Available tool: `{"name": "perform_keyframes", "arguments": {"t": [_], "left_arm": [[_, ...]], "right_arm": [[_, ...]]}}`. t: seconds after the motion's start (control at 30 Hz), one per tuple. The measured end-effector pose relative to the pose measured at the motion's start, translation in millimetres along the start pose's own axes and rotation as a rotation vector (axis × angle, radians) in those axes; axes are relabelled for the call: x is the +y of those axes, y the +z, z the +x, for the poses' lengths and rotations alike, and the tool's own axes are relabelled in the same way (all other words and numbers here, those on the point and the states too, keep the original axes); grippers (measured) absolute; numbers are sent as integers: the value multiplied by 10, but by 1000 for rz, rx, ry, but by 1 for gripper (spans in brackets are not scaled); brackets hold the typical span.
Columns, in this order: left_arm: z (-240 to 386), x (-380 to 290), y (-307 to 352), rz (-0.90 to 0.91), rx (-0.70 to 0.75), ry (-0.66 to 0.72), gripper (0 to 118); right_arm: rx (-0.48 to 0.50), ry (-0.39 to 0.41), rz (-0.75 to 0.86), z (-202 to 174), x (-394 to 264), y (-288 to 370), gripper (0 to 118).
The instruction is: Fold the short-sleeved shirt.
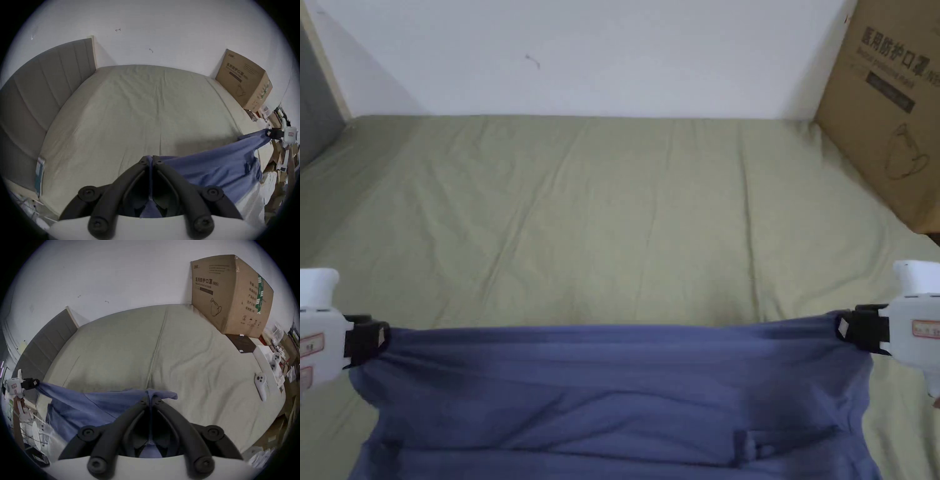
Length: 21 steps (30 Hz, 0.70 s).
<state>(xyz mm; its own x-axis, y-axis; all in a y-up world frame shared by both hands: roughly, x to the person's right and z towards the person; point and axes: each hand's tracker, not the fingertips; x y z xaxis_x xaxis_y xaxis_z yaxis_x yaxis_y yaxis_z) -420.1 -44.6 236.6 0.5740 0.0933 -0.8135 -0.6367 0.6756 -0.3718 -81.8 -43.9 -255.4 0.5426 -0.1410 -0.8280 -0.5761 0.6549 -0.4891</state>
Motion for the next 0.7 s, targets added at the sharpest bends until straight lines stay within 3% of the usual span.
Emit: {"name": "perform_keyframes", "arguments": {"t": [0.2,0.33,0.5,0.57,0.6,0.63,0.67,0.7], "left_arm": [[-32,-852,307,-71,24,-1,0],[-41,-1281,269,-151,24,-1,1],[-126,-1509,140,-145,41,30,6],[-165,-1492,133,-146,54,54,41],[-187,-1472,134,-151,60,53,64],[-174,-1464,150,-157,65,50,92],[-179,-1456,179,-154,69,50,101],[-193,-1437,231,-135,64,56,101]], "right_arm": [[5,-22,-95,36,-895,335,1],[-14,-65,-206,110,-1423,246,1],[-19,-125,-215,228,-1719,76,1],[-30,-119,-210,192,-1694,72,6],[-41,-109,-209,176,-1671,70,20],[-69,-83,-212,155,-1642,73,50],[-88,-56,-202,132,-1616,91,68],[-101,-46,-193,86,-1584,129,75]]}}
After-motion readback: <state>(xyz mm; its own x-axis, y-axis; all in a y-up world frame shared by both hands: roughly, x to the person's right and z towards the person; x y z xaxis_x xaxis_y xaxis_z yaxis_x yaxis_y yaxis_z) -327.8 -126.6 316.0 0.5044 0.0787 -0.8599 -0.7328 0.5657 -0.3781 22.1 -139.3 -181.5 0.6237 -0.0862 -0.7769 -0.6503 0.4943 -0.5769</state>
